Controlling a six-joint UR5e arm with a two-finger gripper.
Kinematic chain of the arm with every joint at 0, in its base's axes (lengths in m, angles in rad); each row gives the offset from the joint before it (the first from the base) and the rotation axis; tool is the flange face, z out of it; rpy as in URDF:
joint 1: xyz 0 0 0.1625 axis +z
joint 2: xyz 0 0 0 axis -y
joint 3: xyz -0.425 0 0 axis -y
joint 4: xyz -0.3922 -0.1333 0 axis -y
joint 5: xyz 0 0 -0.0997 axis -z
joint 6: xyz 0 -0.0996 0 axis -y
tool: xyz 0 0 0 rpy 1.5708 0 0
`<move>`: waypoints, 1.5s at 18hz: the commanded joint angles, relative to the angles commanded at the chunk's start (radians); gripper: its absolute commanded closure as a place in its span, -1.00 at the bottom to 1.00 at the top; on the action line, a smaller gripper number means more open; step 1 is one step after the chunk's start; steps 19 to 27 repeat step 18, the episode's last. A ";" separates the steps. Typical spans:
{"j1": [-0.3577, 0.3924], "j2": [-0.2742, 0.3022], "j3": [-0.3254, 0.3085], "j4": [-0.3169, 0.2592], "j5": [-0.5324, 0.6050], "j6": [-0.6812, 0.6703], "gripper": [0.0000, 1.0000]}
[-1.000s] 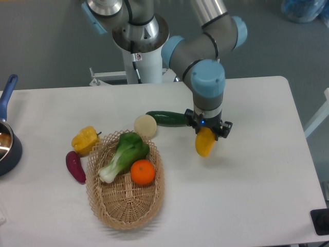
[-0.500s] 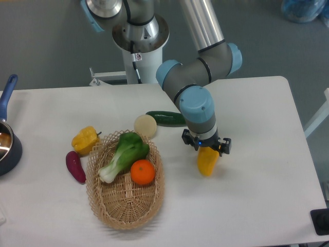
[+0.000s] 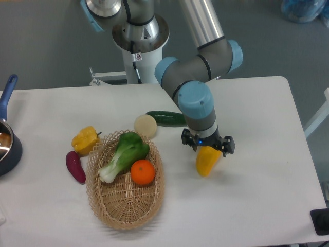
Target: Place the mango on the table
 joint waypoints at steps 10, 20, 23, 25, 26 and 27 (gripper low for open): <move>0.126 0.132 -0.017 -0.101 -0.113 0.219 -1.00; 0.173 0.153 0.006 -0.201 -0.160 0.321 -1.00; 0.173 0.153 0.006 -0.201 -0.160 0.321 -1.00; 0.173 0.153 0.006 -0.201 -0.160 0.321 -1.00; 0.173 0.153 0.006 -0.201 -0.160 0.321 -1.00; 0.173 0.153 0.006 -0.201 -0.160 0.321 -1.00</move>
